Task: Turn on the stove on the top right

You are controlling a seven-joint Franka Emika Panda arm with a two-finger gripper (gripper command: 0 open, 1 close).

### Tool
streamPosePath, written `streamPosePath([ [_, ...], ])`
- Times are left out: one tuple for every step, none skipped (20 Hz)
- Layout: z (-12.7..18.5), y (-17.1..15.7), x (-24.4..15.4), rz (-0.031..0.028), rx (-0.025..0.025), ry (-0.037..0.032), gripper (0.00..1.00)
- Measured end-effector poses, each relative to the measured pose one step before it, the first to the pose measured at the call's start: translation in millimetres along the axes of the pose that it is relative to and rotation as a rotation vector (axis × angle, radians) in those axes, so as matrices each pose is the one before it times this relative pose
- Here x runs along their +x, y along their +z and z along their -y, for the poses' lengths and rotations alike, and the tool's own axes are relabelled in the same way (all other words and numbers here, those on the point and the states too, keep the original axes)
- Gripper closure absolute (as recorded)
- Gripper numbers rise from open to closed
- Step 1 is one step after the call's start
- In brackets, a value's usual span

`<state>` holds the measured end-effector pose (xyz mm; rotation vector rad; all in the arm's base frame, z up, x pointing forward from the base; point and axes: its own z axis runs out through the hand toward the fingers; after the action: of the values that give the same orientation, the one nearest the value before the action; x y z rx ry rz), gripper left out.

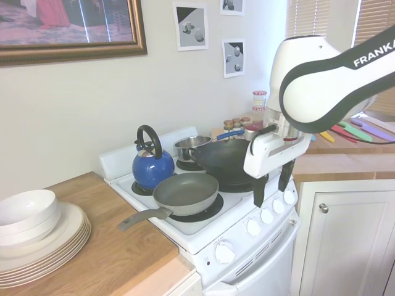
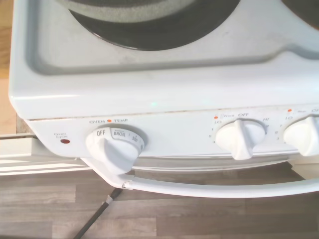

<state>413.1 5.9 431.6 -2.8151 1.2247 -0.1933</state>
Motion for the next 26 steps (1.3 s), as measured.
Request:
streamPosePath([
  [-0.07,0.48,0.08,0.00070,-0.00081,0.00009,0.00],
  [-0.67,0.87,0.16,0.00146,-0.00140,0.00104,0.00],
  [-0.74,1.18,0.55,0.00167,-0.00169,0.00157,0.00],
  [-1.84,2.59,1.14,0.00174,-0.00119,0.00413,0.00],
  [-2.62,3.91,1.81,-0.00104,0.00154,0.00607,0.00],
  [-3.48,5.04,2.54,-0.00016,-0.00096,0.00817,0.00],
  [-4.03,5.32,3.56,0.00148,-0.00349,0.01013,0.00],
  [-3.82,5.09,4.07,0.00021,-0.00250,0.01051,0.00],
  [-3.75,5.58,3.97,0.00084,-0.00358,0.00923,0.00],
  [-3.35,5.61,3.94,0.00085,-0.00412,0.00767,0.00],
  [-3.40,5.46,4.17,-0.00171,-0.00235,0.00810,0.00],
  [-3.30,5.74,4.73,-0.00099,-0.00360,0.00811,0.00],
  [-3.15,5.76,5.14,-0.00088,-0.00551,0.00765,0.00],
  [-3.02,5.70,5.02,-0.00084,-0.00471,0.00834,0.00],
  [-3.07,5.99,5.13,-0.00016,-0.00329,0.00923,0.00],
  [-3.06,5.98,4.78,0.00000,-0.00420,0.00778,0.00],
  [-2.66,4.99,4.08,-0.00077,-0.00384,0.00629,0.00],
  [-2.32,4.03,3.95,-0.00338,-0.00192,0.00513,0.00],
  [-2.41,3.38,4.01,-0.00592,-0.00303,0.00236,0.00],
  [-2.72,2.99,4.06,-0.00509,-0.00325,0.00392,0.00],
  [-2.49,2.82,4.34,-0.00364,-0.00172,0.00651,0.00],
  [-2.12,2.50,4.17,0.00006,-0.00174,0.00813,0.00],
  [-1.77,2.37,4.41,0.00285,-0.00195,0.00723,0.00],
  [-0.95,2.23,4.23,0.00342,-0.00194,0.00310,1.00],
  [-0.42,2.29,4.40,0.00368,-0.00200,-0.00090,1.00],
  [-0.20,2.37,3.94,0.00312,-0.00261,-0.00179,1.00],
])
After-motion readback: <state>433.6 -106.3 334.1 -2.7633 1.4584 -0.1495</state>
